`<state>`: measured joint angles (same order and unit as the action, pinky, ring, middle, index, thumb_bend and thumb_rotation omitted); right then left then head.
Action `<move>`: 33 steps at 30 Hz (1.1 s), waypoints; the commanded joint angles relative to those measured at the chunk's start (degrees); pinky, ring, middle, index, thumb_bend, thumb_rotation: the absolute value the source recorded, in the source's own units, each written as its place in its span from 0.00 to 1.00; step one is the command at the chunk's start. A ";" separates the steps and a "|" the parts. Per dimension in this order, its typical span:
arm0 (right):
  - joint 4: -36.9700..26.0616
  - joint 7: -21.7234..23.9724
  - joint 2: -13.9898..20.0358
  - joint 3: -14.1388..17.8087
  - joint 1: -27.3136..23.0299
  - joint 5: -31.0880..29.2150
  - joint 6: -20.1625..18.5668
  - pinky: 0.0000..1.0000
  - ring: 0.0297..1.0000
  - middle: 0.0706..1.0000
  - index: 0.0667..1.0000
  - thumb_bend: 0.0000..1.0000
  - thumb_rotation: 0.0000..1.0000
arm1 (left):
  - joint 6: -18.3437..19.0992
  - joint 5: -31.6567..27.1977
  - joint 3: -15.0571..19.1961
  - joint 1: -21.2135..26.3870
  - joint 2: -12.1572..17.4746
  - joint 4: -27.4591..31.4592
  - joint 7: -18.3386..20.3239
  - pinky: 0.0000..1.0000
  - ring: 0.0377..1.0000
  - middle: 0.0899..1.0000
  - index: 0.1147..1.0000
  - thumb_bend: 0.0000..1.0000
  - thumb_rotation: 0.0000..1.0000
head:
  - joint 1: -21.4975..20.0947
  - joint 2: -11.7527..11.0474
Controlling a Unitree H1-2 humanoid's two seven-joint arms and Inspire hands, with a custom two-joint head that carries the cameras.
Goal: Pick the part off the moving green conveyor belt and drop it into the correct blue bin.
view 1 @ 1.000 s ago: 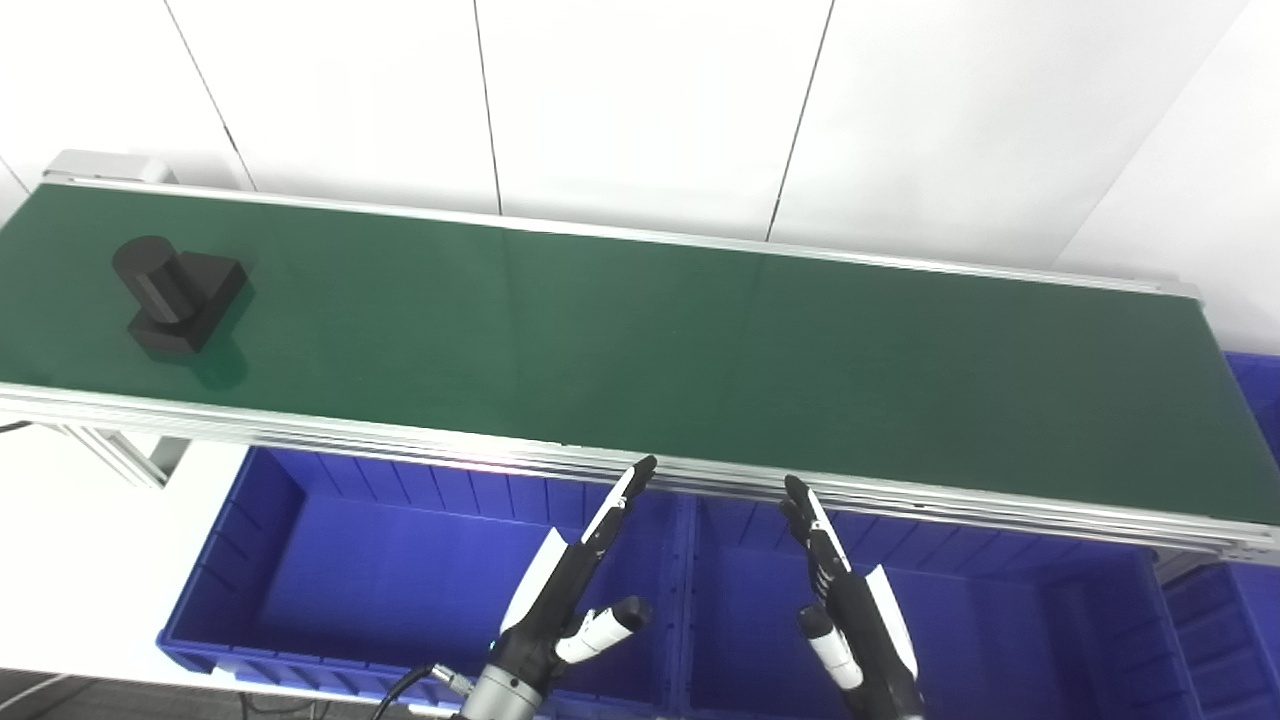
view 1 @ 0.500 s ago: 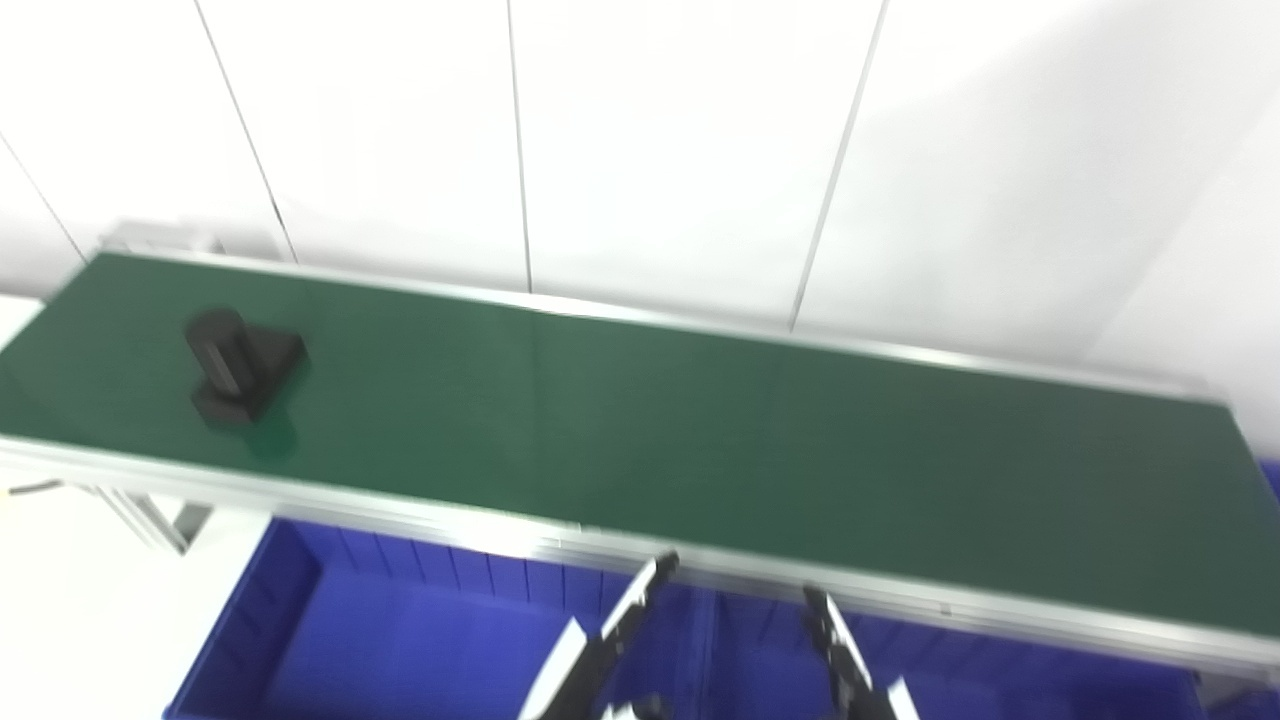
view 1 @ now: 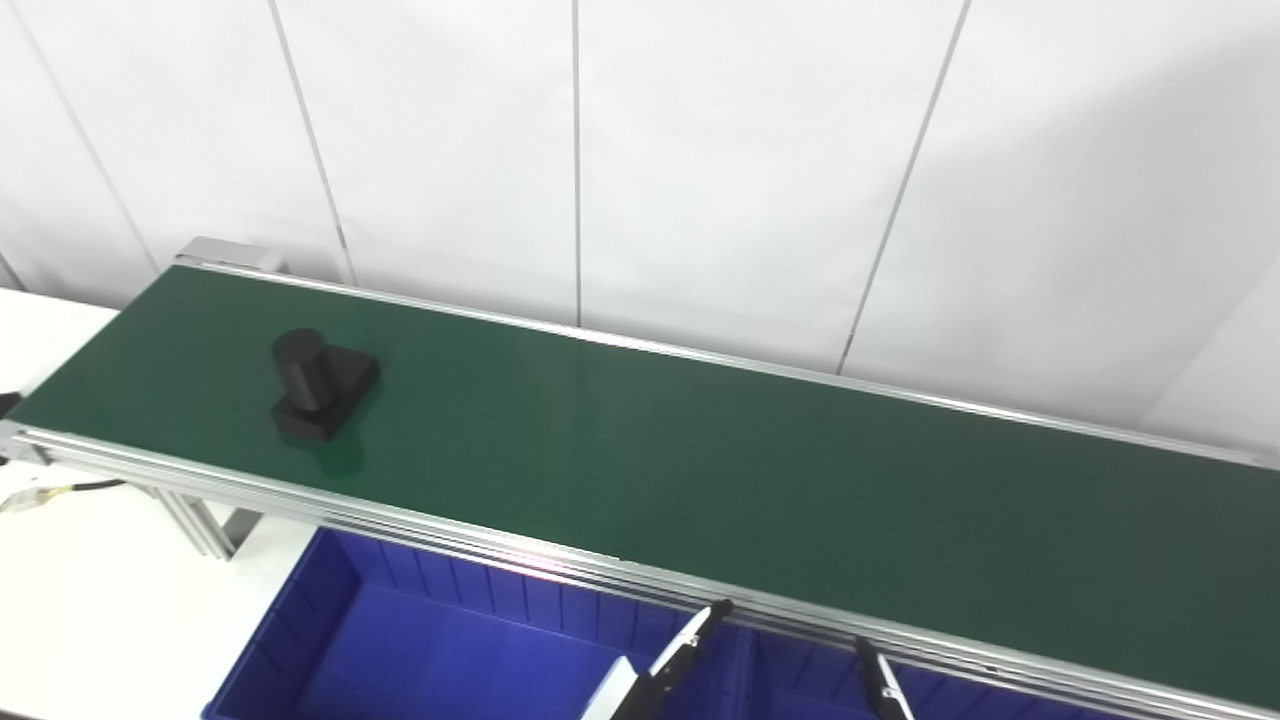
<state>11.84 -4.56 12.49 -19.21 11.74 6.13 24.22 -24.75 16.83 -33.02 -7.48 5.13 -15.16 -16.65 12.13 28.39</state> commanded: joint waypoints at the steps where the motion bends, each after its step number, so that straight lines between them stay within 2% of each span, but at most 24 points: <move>1: -0.86 -0.34 0.55 -0.13 -0.86 0.05 2.71 1.00 0.99 1.00 1.00 0.81 1.00 | -2.16 0.57 -0.25 0.99 -0.74 0.57 -0.91 0.94 0.97 0.98 0.96 0.91 1.00 | 0.23 0.01; 9: 0.08 -0.38 1.18 0.09 -1.36 -0.76 2.71 1.00 1.00 1.00 1.00 0.79 1.00 | -2.16 1.63 -0.88 1.95 -1.53 -0.57 -2.37 0.94 0.96 0.97 0.95 0.90 1.00 | 5.73 -0.72; 16: 0.59 -0.55 1.06 0.35 -1.41 -0.74 2.71 1.00 1.00 1.00 1.00 0.79 1.00 | -2.17 1.14 -1.48 2.28 -1.39 -1.25 -2.86 0.90 0.94 0.96 0.94 0.91 1.00 | 4.97 -0.59; 26: 0.10 -0.59 0.98 0.18 -1.10 -0.47 2.71 1.00 1.00 1.00 1.00 0.76 1.00 | -2.17 1.00 -3.08 3.03 -0.59 -1.73 -4.99 0.92 0.95 0.96 0.95 0.90 1.00 | 3.89 -0.54; 33: -0.23 -0.90 0.79 0.02 -1.16 -0.45 2.71 1.00 0.98 1.00 1.00 0.74 1.00 | -2.17 0.35 -2.71 2.83 -0.44 -1.36 -4.13 0.92 0.95 0.96 0.95 0.90 1.00 | 2.67 -0.54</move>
<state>13.63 -4.87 13.38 -19.29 11.01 5.89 24.22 -24.75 17.39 -35.80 -5.45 5.08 -17.40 -20.73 15.29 27.69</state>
